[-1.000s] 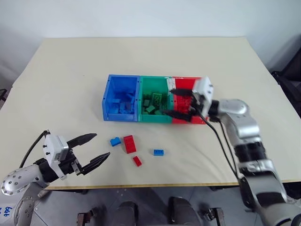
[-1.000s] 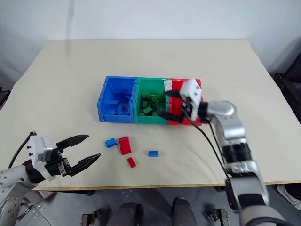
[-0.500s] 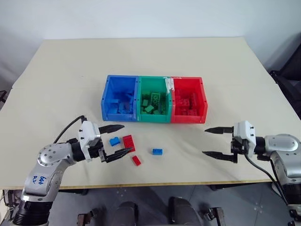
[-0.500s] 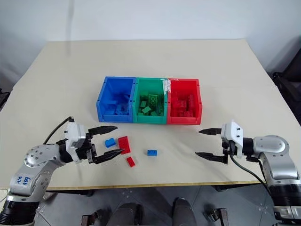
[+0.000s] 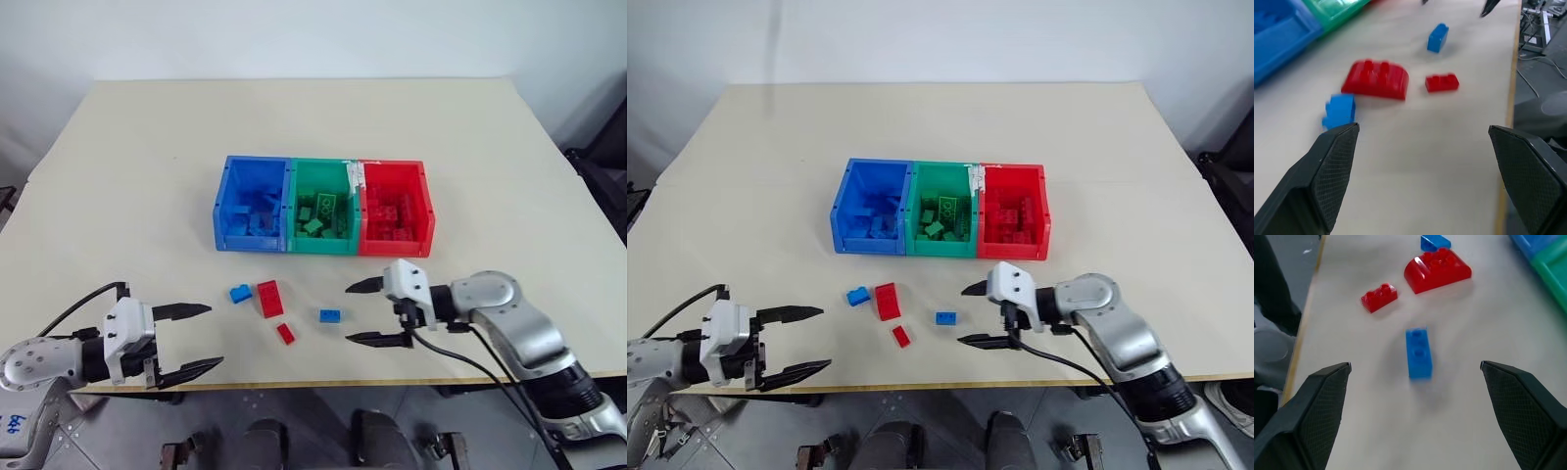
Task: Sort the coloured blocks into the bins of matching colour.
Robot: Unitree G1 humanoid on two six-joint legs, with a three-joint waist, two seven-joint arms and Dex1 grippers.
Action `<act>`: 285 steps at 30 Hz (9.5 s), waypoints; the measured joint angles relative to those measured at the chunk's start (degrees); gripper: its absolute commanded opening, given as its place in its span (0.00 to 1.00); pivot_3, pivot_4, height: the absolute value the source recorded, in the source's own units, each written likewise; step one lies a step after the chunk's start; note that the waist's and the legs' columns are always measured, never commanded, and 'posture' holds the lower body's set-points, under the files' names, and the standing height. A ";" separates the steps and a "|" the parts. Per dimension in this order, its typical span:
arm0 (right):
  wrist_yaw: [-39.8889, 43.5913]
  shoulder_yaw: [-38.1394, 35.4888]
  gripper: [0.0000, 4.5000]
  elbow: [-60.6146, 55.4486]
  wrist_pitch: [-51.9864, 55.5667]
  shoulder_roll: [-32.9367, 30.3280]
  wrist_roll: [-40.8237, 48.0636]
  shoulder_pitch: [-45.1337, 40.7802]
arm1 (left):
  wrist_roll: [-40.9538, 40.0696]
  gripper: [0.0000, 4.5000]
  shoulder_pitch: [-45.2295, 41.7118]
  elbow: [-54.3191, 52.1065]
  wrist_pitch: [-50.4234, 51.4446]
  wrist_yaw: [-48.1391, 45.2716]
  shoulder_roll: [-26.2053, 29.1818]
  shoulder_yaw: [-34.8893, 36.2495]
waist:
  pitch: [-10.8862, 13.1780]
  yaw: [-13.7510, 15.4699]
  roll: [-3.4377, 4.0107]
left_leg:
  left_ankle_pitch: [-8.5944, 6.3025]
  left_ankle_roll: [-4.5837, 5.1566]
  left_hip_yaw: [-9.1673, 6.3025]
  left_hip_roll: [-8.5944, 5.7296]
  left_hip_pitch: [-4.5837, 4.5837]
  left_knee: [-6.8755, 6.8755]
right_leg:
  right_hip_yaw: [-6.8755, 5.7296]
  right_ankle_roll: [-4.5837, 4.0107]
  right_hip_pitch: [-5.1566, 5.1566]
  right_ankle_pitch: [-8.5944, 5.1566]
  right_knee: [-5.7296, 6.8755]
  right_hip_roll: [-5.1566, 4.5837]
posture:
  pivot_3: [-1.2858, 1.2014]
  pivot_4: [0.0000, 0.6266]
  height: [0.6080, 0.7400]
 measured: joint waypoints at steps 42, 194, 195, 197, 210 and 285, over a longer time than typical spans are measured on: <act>-21.02 0.80 0.96 34.73 -7.48 31.92 -8.86 -34.26 | -4.68 1.00 13.49 -12.86 3.15 18.99 -14.19 12.36 | -0.03 -1.74 -0.07 | -0.03 -0.06 -0.06 -0.09 -0.02 -0.11 | -0.05 -0.21 -0.26 -0.08 0.52 0.08 | 0.52 0.24 1.00; 4.06 -19.13 1.00 2.12 -13.96 -5.63 10.60 12.92 | 22.18 0.99 -53.84 42.46 -22.48 -19.71 -4.59 -30.88 | 0.27 0.46 -0.33 | -0.25 0.38 1.19 -0.08 -0.01 0.92 | 0.02 0.22 -0.03 0.20 0.52 0.10 | 0.52 0.24 1.00; 3.85 -19.22 1.00 1.70 -13.67 -5.69 10.63 13.33 | 22.44 0.99 -54.93 43.84 -23.18 -19.74 -5.38 -31.73 | 0.27 0.48 -0.34 | -0.26 0.38 1.19 -0.08 -0.01 0.92 | 0.02 0.23 -0.03 0.21 0.52 0.10 | 0.52 0.24 1.00; 3.64 -19.41 1.00 0.69 -13.21 -5.96 10.97 14.31 | 22.76 0.99 -56.27 46.17 -24.62 -19.79 -6.32 -33.14 | 0.28 0.38 -0.35 | -0.26 0.39 1.19 -0.06 -0.01 0.93 | 0.02 0.23 -0.03 0.21 0.52 0.10 | 0.52 0.24 1.00; 3.73 -21.50 1.00 -1.69 -10.07 -8.48 12.50 17.17 | 26.47 0.75 -64.98 60.66 -32.73 -19.80 -11.57 -39.43 | 0.29 0.81 -0.37 | -0.26 0.41 1.19 -0.08 0.02 0.99 | 0.01 0.27 0.03 0.23 0.52 0.09 | 0.52 0.24 1.00; 2.84 -15.85 1.00 4.19 -14.40 -1.36 12.29 6.62 | 4.87 0.99 -28.39 10.22 11.92 -5.84 -3.10 -2.18 | 0.32 -1.14 -0.35 | -0.40 0.58 0.80 0.05 0.05 0.93 | 0.06 0.54 0.02 0.41 0.12 -0.03 | 0.52 0.24 1.00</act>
